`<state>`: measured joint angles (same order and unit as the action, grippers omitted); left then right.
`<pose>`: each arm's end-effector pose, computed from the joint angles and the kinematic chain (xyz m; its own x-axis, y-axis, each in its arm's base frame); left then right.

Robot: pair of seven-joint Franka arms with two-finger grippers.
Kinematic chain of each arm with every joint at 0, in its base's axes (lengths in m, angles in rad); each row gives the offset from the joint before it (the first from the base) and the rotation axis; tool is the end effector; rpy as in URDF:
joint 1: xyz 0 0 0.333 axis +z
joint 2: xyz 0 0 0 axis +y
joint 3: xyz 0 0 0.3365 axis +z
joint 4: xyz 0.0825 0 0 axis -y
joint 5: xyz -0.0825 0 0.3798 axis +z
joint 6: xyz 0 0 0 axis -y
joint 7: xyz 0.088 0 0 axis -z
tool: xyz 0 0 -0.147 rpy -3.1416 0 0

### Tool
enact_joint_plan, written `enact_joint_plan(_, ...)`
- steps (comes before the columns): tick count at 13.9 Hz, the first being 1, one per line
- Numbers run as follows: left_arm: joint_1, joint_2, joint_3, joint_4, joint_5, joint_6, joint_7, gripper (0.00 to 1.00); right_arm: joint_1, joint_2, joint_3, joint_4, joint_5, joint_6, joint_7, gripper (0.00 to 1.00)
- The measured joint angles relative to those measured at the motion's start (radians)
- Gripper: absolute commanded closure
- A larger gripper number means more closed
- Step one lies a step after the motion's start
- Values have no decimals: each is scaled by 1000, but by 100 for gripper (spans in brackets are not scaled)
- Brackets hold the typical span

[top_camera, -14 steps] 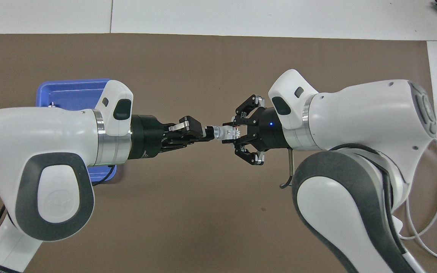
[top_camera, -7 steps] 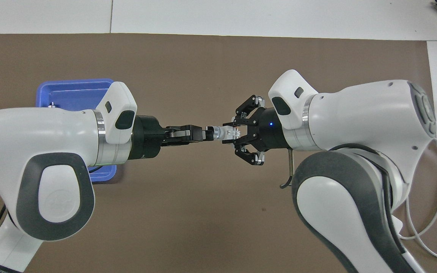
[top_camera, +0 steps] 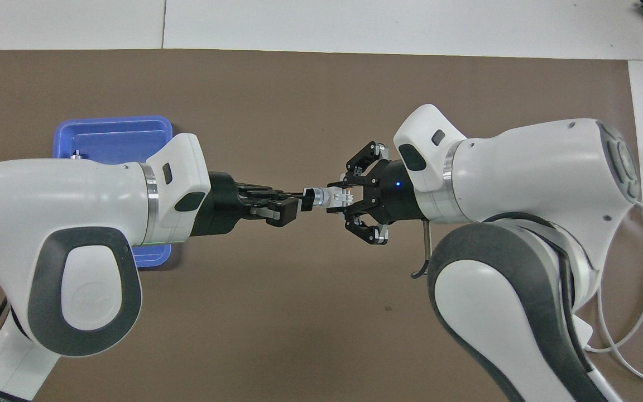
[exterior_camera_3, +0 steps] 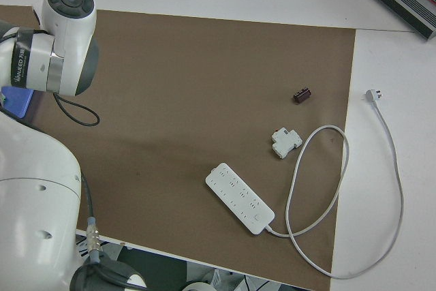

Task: Turn and place switch with both arms
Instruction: 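Close the left gripper on the switch's free end beside the right gripper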

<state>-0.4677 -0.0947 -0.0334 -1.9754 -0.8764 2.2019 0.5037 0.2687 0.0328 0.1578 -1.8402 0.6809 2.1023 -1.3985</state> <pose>0.4789 -0.3215 0.5495 0.8200 -0.3501 0.4528 -0.5694 -0.5788 0.5838 0.5300 0.2964 0.5272 0.0219 0.7872 0.6163 0.9992 -0.0377 0.0127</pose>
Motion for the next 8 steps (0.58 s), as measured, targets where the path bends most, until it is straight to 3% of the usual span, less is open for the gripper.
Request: enact_joint_plan(8, -1, 0, 0, 0, 4, 0, 79, 100, 0, -3, 0, -3, 0, 0, 0, 100)
